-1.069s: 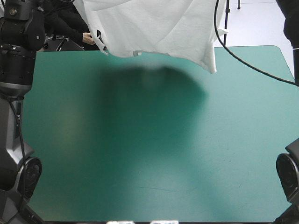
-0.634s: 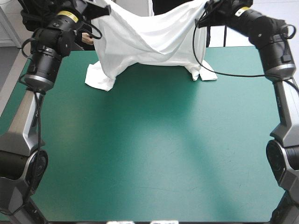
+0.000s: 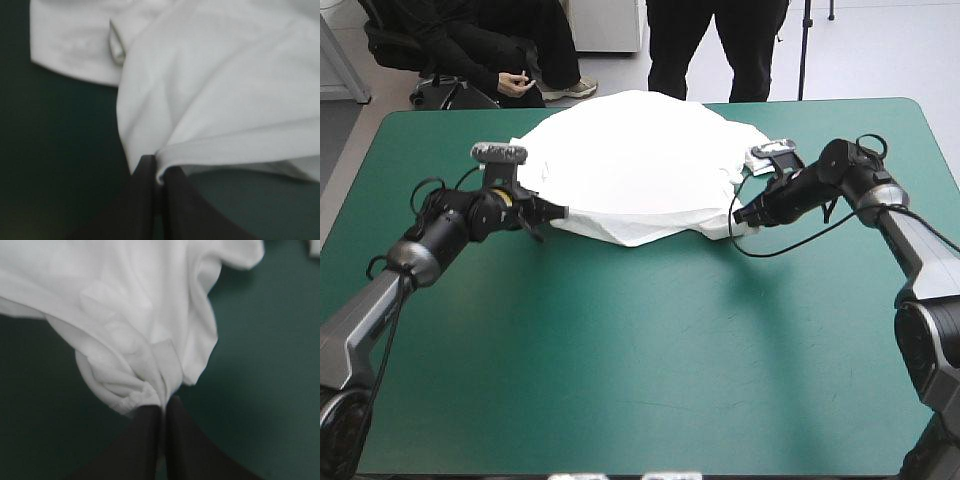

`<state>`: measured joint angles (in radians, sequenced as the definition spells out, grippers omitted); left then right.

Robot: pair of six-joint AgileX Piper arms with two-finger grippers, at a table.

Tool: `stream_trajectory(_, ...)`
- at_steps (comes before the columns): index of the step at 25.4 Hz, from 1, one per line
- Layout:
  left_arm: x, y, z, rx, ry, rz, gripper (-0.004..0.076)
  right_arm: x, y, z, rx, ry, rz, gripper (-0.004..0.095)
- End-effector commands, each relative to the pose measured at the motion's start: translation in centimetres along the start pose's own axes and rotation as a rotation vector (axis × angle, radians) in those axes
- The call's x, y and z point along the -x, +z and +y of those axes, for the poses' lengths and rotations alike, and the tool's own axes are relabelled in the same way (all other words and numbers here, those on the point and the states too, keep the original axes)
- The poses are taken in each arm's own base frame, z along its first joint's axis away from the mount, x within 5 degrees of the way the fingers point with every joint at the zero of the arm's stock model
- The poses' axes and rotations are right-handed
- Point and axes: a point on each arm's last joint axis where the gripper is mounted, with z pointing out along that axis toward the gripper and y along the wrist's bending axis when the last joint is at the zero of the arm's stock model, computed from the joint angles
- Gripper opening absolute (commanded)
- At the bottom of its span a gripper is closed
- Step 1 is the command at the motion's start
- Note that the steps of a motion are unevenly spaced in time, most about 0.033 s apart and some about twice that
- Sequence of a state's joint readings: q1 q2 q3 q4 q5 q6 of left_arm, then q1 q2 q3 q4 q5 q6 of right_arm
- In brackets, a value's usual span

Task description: Fold the cloth

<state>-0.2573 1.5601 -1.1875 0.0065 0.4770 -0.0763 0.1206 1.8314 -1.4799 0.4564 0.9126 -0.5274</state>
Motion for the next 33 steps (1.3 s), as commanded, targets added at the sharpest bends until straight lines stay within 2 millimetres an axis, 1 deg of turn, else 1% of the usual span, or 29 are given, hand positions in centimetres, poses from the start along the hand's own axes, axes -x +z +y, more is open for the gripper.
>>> stream_trajectory(1, -3.9, -4.0, -0.2, -0.040, -0.069, -0.009, -0.0017, -2.0, -3.1, 1.6, 0.014, 0.001, -0.020, -0.0015)
stream_trajectory(2, -4.9, -4.5, -0.3, -0.047, -0.080, 0.015, -0.0017, -2.8, -3.4, 1.9, 0.017, 0.002, -0.010, -0.0015)
stream_trajectory(3, -7.3, -5.7, -0.8, -0.064, -0.070, 0.078, -0.0017, -4.5, -4.2, 2.6, 0.022, 0.004, 0.005, -0.0015)
stream_trajectory(4, -9.2, -6.6, -1.3, -0.081, -0.043, 0.144, -0.0017, -6.1, -5.0, 3.4, 0.025, 0.006, 0.013, -0.0015)
stream_trajectory(5, -10.1, -7.4, -1.7, -0.094, -0.024, 0.173, -0.0017, -7.0, -5.4, 3.9, 0.027, 0.003, 0.016, -0.0015)
stream_trajectory(6, -11.8, -8.4, -2.0, -0.107, -0.001, 0.247, -0.0017, -8.8, -5.9, 4.8, 0.031, 0.005, 0.024, -0.0015)
stream_trajectory(7, -12.7, -9.0, -2.0, -0.109, 0.007, 0.299, -0.0017, -9.7, -6.2, 5.2, 0.033, 0.012, 0.031, -0.0015)
stream_trajectory(8, -13.8, -9.8, -2.0, -0.115, 0.013, 0.358, -0.0017, -11.7, -6.6, 6.0, 0.050, 0.038, 0.056, -0.0015)
stream_trajectory(9, -14.4, -10.4, -2.0, -0.120, 0.009, 0.389, -0.0017, -12.7, -6.8, 6.4, 0.062, 0.047, 0.074, -0.0015)
stream_trajectory(10, -15.1, -11.3, -1.8, -0.122, 0.011, 0.411, -0.0017, -14.5, -7.3, 7.1, 0.085, 0.062, 0.116, -0.0015)
stream_trajectory(13, -16.1, -13.0, -1.5, -0.124, 0.018, 0.440, -0.0017, -16.9, -8.2, 8.1, 0.108, 0.088, 0.154, -0.0015)
stream_trajectory(16, -17.3, -14.4, -1.3, -0.132, 0.019, 0.478, -0.0017, -18.9, -9.3, 9.1, 0.123, 0.104, 0.169, -0.0015)
stream_trajectory(19, -18.9, -15.5, -1.1, -0.136, 0.022, 0.513, -0.0017, -20.6, -10.5, 10.0, 0.133, 0.105, 0.179, -0.0015)
stream_trajectory(23, -20.4, -16.9, -1.0, -0.164, 0.013, 0.546, -0.0017, -21.8, -11.9, 10.8, 0.131, 0.105, 0.173, -0.0015)
stream_trajectory(26, -20.6, -17.7, -1.2, -0.197, -0.002, 0.525, -0.0017, -22.2, -12.6, 11.1, 0.121, 0.115, 0.136, -0.0015)
stream_trajectory(30, -20.6, -17.7, -1.3, -0.201, -0.047, 0.527, -0.0015, -22.2, -12.5, 11.1, 0.119, 0.152, 0.141, -0.0006)
stream_trajectory(31, -20.6, -17.6, -1.3, -0.200, -0.050, 0.529, -0.0009, -22.3, -12.5, 11.1, 0.114, 0.150, 0.143, 0.0013)
stream_trajectory(33, -20.4, -17.5, -1.4, -0.203, -0.047, 0.521, 0.0041, -22.4, -12.5, 10.9, 0.098, 0.157, 0.149, 0.0089)
